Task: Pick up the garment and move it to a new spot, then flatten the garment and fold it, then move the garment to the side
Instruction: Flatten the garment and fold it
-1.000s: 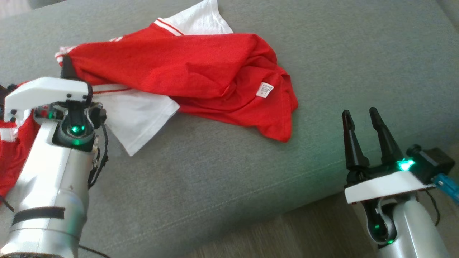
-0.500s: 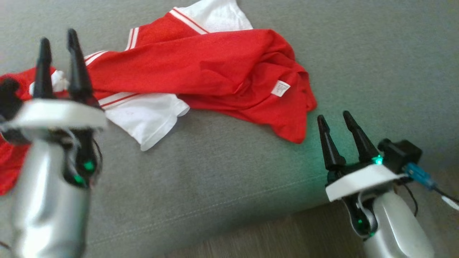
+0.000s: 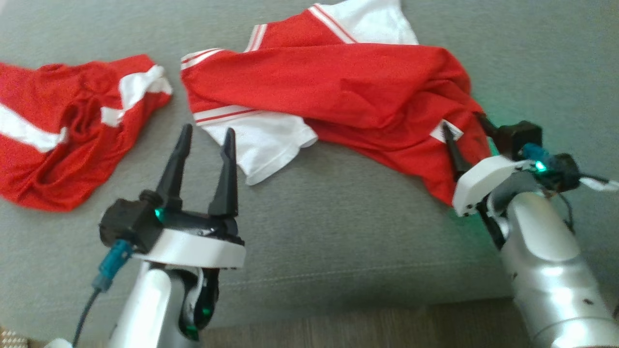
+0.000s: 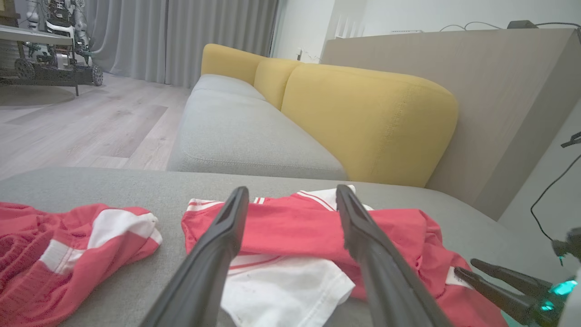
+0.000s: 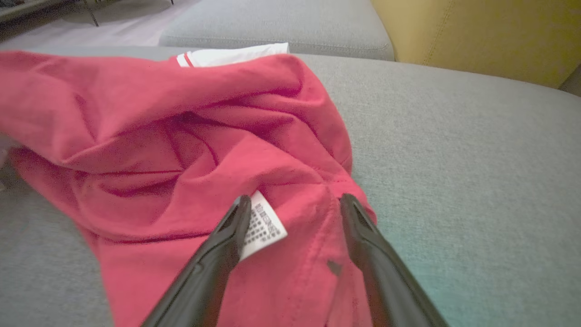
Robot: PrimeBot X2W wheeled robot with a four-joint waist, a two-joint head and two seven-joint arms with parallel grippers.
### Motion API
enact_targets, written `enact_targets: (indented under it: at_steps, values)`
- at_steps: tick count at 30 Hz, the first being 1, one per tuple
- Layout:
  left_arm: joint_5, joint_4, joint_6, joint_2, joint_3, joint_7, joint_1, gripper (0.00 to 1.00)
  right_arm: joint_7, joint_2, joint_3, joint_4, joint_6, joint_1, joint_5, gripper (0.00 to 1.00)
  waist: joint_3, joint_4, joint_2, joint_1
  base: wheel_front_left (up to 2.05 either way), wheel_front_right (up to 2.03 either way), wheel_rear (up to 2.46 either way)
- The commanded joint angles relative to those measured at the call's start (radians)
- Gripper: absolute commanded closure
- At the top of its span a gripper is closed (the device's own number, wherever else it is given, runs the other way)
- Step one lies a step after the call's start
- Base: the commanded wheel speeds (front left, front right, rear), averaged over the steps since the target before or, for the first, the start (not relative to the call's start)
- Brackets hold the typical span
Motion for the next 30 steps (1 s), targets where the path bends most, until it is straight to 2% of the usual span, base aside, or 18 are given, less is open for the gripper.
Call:
enact_targets:
  at_steps: [1, 4, 5, 6, 7, 8, 11, 14, 17, 21, 26, 30]
  values:
    - [-0.001, -0.042, 0.011, 0.001, 0.011, -0.005, -0.004, 0.0, 0.011, -0.002, -0.022, 0.017, 0.0, -0.042, -0.036, 0.0, 0.003, 0.038, 0.0, 0.0, 0.0, 0.0, 0.0]
    - [-0.023, -0.048, 0.033, 0.001, -0.019, -0.005, 0.007, 0.0, 0.038, 0.001, -0.079, 0.109, 0.0, -0.077, -0.069, 0.0, 0.007, 0.058, 0.0, 0.0, 0.0, 0.0, 0.0]
    - [-0.025, -0.049, 0.037, 0.0, -0.025, -0.005, 0.009, 0.0, 0.042, 0.003, -0.085, 0.136, 0.0, -0.087, -0.072, 0.29, 0.007, 0.062, 0.0, 0.0, 0.0, 0.0, 0.0]
    - [-0.025, -0.049, 0.037, 0.0, -0.025, -0.005, 0.009, 0.0, 0.042, 0.003, -0.085, 0.136, 0.0, -0.087, -0.072, 0.29, 0.007, 0.062, 0.0, 0.0, 0.0, 0.0, 0.0]
    - [-0.027, -0.049, 0.04, 0.0, -0.031, -0.005, 0.01, 0.0, 0.037, 0.004, -0.087, 0.157, 0.0, -0.097, -0.071, 0.8, 0.007, 0.064, 0.0, 0.0, 0.0, 0.0, 0.0]
    - [-0.027, -0.049, 0.043, 0.0, -0.034, -0.005, 0.011, 0.0, 0.031, 0.006, -0.086, 0.176, 0.0, -0.107, -0.067, 1.0, 0.006, 0.066, 0.0, 0.0, 0.0, 0.0, 0.0]
    - [-0.03, -0.051, 0.052, 0.0, -0.035, -0.005, 0.017, 0.0, 0.005, 0.006, -0.089, 0.193, 0.0, -0.145, -0.064, 1.0, -0.005, 0.059, 0.0, 0.0, 0.0, 0.0, 0.0]
    - [-0.028, -0.059, 0.055, 0.0, -0.031, -0.005, 0.021, 0.0, -0.015, -0.017, -0.124, 0.137, 0.0, -0.191, -0.093, 1.0, -0.02, 0.043, 0.0, 0.0, 0.0, 0.0, 0.0]
    - [-0.012, -0.06, 0.053, 0.0, -0.033, -0.005, 0.025, 0.0, -0.018, -0.035, -0.164, -0.02, 0.0, -0.233, -0.147, 1.0, -0.032, 0.025, 0.0, 0.0, 0.0, 0.0, 0.0]
    - [-0.01, -0.058, 0.055, 0.0, -0.036, -0.005, 0.031, 0.0, -0.019, -0.024, -0.183, -0.25, 0.0, -0.218, -0.174, 1.0, -0.04, 0.006, 0.0, 0.0, 0.0, 0.0, 0.0]
    - [-0.019, -0.055, 0.057, 0.0, -0.043, -0.005, 0.047, 0.0, -0.016, -0.026, -0.132, -0.326, 0.0, -0.019, -0.139, 1.0, -0.051, 0.0, 0.0, 0.0, 0.0, 0.0, 0.0]
    - [-0.025, -0.057, 0.057, 0.0, -0.039, -0.005, 0.062, 0.0, 0.054, -0.041, -0.134, -0.378, 0.0, 0.227, -0.104, 1.0, -0.039, -0.006, 0.0, 0.0, 0.0, 0.0, 0.0]
